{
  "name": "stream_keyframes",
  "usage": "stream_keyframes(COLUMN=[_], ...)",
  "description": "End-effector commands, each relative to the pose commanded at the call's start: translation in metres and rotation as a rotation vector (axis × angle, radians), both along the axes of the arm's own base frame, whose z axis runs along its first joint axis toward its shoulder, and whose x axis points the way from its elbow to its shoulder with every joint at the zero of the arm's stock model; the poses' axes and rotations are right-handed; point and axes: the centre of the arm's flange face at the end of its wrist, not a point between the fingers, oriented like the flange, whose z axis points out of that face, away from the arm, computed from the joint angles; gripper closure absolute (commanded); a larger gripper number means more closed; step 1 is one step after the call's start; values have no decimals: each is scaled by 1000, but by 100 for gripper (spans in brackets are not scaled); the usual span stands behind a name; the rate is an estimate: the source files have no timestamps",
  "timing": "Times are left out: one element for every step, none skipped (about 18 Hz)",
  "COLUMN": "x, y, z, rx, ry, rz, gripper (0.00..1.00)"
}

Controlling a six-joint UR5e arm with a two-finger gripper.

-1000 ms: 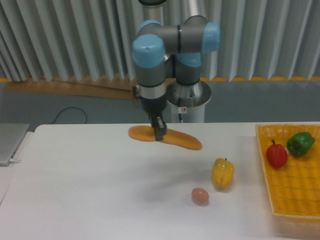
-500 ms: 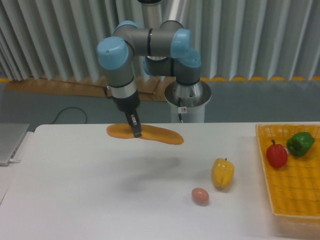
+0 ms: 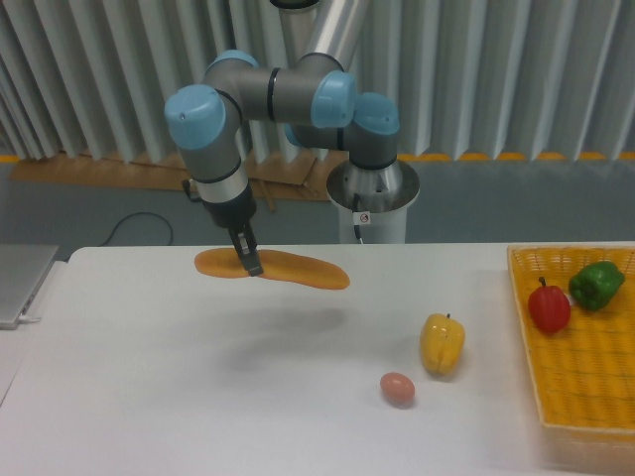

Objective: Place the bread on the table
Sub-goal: 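Carry the bread loaf over the table and lower it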

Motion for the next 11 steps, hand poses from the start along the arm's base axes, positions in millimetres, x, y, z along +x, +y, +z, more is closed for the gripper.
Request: stream_keyframes(x=[0,1,1,1,1,1,0,-3,-5,-8,-15], y=[-1,-2,-2,-2,-1,0,1,0,-1,0,0], z=[2,4,6,6,6,4,2,0,1,-1,-9], rx=[2,7,10,10,10,8,3,-8,-12,-11,-24], ry=[3,5,6,6,4,5,10,25,40,41,33], rz=[3,3,3,1,3,3,2,-2,3,7,13], gripper=[53,53,53,53,53,53,53,53,53,53,53])
